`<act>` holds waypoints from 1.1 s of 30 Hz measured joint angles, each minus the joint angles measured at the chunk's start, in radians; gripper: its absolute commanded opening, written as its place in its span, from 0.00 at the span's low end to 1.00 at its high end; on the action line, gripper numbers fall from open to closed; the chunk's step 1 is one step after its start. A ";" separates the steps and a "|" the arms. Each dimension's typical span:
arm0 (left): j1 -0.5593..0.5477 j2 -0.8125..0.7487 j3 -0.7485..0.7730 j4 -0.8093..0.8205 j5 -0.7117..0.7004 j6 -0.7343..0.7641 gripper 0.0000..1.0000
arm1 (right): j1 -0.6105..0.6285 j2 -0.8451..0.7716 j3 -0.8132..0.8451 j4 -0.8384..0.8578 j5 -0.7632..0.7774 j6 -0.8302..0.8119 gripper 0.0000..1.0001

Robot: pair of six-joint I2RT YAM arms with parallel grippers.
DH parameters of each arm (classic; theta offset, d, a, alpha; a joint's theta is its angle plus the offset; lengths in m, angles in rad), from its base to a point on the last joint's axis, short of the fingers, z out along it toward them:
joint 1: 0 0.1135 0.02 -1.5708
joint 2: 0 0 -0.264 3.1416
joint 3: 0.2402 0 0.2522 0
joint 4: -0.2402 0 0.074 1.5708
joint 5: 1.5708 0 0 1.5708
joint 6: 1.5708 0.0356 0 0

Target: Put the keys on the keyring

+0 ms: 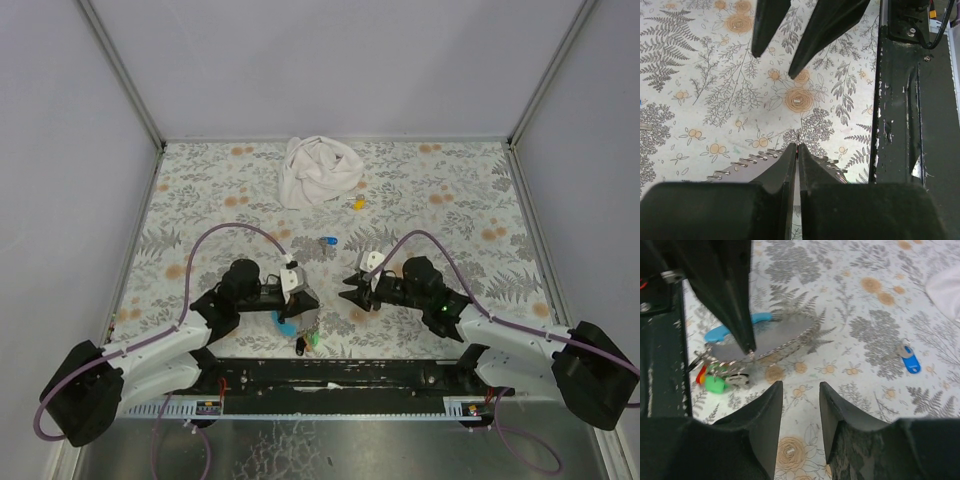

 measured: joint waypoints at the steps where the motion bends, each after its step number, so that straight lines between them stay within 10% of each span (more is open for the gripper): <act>1: 0.000 -0.005 -0.007 0.003 0.000 0.000 0.00 | 0.000 0.000 -0.009 0.008 -0.028 -0.010 0.40; 12: -0.003 -0.040 -0.060 0.040 0.003 -0.006 0.00 | -0.001 0.165 -0.013 0.154 -0.317 -0.052 0.33; 33: -0.004 -0.035 -0.061 0.074 0.014 -0.022 0.00 | -0.001 0.365 0.036 0.349 -0.410 -0.006 0.29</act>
